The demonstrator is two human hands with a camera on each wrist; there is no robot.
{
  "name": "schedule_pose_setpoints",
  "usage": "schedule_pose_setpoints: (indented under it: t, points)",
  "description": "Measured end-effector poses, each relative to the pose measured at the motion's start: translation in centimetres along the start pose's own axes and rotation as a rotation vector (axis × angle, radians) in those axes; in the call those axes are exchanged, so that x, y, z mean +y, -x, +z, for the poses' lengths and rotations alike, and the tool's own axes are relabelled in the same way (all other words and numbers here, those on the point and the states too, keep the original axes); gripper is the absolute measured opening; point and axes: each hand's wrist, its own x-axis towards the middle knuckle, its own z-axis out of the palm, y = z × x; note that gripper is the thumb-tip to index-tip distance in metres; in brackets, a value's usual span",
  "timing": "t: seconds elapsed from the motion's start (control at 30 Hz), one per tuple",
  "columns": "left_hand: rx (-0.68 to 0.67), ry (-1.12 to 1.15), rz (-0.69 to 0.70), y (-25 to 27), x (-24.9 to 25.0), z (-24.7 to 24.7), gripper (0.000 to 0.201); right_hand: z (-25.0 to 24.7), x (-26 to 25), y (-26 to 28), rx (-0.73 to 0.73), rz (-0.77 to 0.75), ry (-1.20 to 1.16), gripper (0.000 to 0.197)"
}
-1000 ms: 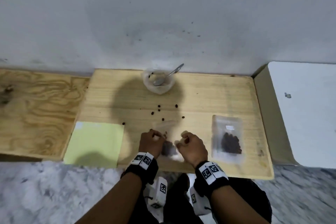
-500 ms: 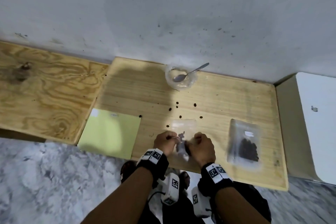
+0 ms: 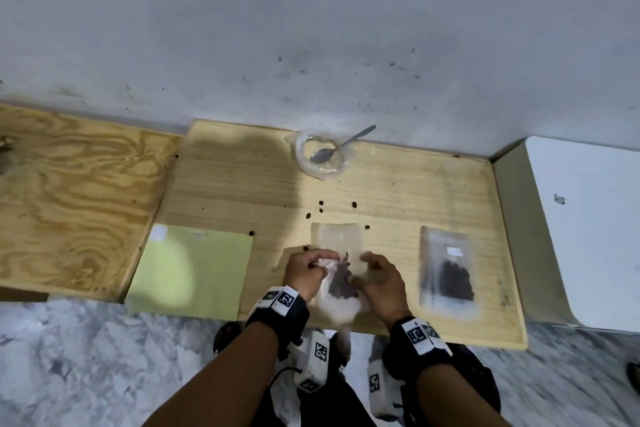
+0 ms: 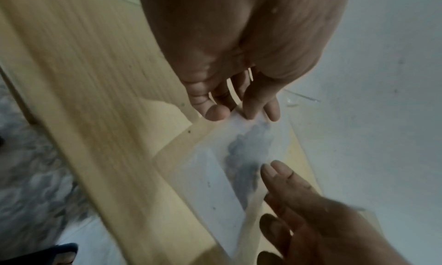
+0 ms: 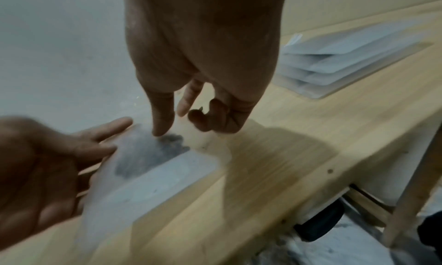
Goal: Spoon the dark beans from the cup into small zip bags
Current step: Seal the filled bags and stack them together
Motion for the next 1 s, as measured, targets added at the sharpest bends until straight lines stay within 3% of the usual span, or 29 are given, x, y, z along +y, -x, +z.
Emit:
schedule_pose_setpoints:
  t: [0.1,0.27,0.43,0.6,0.77,1.0]
  points:
    - [-0.023,0.062,-0.013,-0.1,0.9,-1.8,0.044,-0.1,-1.1,0.0,-0.076,0.084,-0.214,0.036]
    - [0.012,0.207,-0.011,-0.1,2.0,-6.5,0.037,2.3,-5.0,0.0,-0.147,0.017,-0.339,0.028]
    - [0.09,0.26,0.088,1.0,2.3,-13.4,0.033,9.2,-9.9,0.7,-0.206,-0.072,-0.366,0.027]
    - [0.246,0.293,0.094,0.7,0.5,-22.4,0.035,16.6,-13.9,1.6,-0.239,-0.092,-0.393,0.025]
    - [0.452,0.365,0.067,-0.1,-0.7,-31.5,0.028,23.0,-13.6,1.7,-0.189,-0.143,-0.038,0.026]
    - [0.477,0.344,0.103,-2.4,-1.7,-39.4,0.031,27.9,-14.9,2.4,-0.029,-0.101,0.306,0.042]
